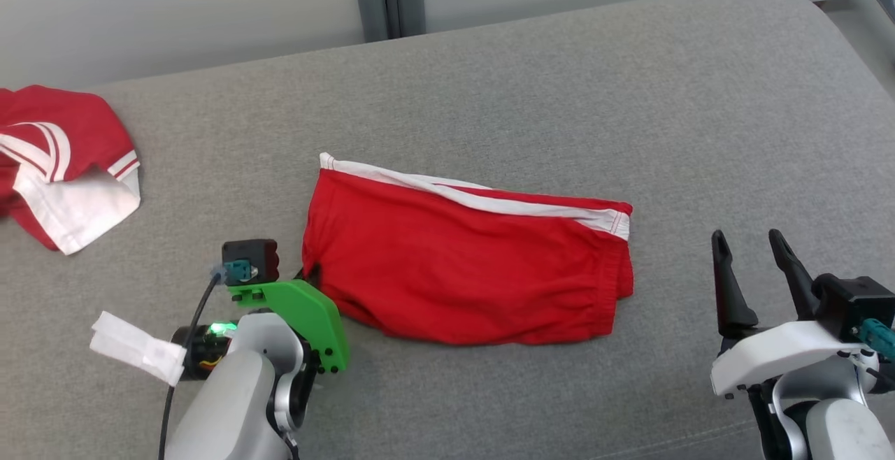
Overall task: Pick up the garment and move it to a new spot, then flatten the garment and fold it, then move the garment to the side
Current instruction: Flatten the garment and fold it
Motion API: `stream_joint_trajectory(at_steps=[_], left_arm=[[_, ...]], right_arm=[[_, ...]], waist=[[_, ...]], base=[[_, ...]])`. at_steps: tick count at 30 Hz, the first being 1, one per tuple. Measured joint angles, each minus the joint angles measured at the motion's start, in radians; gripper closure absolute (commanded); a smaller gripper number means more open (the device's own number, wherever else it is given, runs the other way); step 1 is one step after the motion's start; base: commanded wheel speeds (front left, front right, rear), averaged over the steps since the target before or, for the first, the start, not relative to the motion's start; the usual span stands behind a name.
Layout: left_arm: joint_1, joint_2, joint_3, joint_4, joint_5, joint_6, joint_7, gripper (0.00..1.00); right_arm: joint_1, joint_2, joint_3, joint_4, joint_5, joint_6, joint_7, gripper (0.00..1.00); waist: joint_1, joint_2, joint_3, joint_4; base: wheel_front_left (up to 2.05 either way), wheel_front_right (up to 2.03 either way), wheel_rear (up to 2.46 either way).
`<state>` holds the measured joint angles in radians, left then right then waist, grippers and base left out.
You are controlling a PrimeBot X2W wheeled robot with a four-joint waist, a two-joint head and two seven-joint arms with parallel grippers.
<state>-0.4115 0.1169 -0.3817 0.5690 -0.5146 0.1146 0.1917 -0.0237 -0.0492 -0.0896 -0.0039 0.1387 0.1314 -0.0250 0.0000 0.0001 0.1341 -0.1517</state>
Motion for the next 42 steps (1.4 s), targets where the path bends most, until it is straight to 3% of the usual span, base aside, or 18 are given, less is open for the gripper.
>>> stream_joint_trajectory(at_steps=[12,20,21,22,23,34,42], left_arm=[[0.258,-0.033,0.03,-0.171,-0.08,0.063,-0.08,1.0],[0.321,-0.049,0.018,-0.182,-0.102,0.1,-0.115,1.0],[0.321,-0.05,0.016,-0.181,-0.101,0.106,-0.122,0.83],[0.321,-0.051,0.015,-0.181,-0.1,0.107,-0.13,0.53],[0.321,-0.053,0.015,-0.182,-0.099,0.107,-0.142,0.0],[0.258,-0.007,-0.024,-0.238,0.019,0.058,-0.365,0.0],[0.248,0.011,-0.06,-0.28,0.069,0.046,-0.406,0.0]], right_arm=[[0.021,0.0,-0.041,-0.003,-0.011,0.0,0.031,0.0],[0.021,0.0,-0.043,-0.002,-0.012,0.0,0.043,0.0],[0.02,0.0,-0.043,-0.001,-0.012,0.0,0.045,0.0],[0.02,0.0,-0.043,0.0,-0.012,0.0,0.046,0.0],[0.02,0.0,-0.042,0.001,-0.012,0.0,0.046,0.0],[0.022,0.0,-0.062,0.023,-0.023,0.0,0.051,0.0],[0.036,0.0,-0.058,0.042,-0.028,0.0,0.092,0.0]], waist=[[0.0,0.0,-0.069,0.095],[0.0,0.0,-0.082,0.119],[0.0,0.0,-0.081,0.117],[0.0,0.0,-0.081,0.116],[0.0,0.0,-0.08,0.114],[0.0,0.0,-0.113,0.123],[0.0,0.0,-0.137,0.172]], base=[[0.0,0.0,0.0],[0.0,0.0,0.0],[0.0,0.0,0.0],[0.0,0.0,0.0],[0.0,0.0,0.0],[0.0,0.0,0.0],[0.0,0.0,0.0]])
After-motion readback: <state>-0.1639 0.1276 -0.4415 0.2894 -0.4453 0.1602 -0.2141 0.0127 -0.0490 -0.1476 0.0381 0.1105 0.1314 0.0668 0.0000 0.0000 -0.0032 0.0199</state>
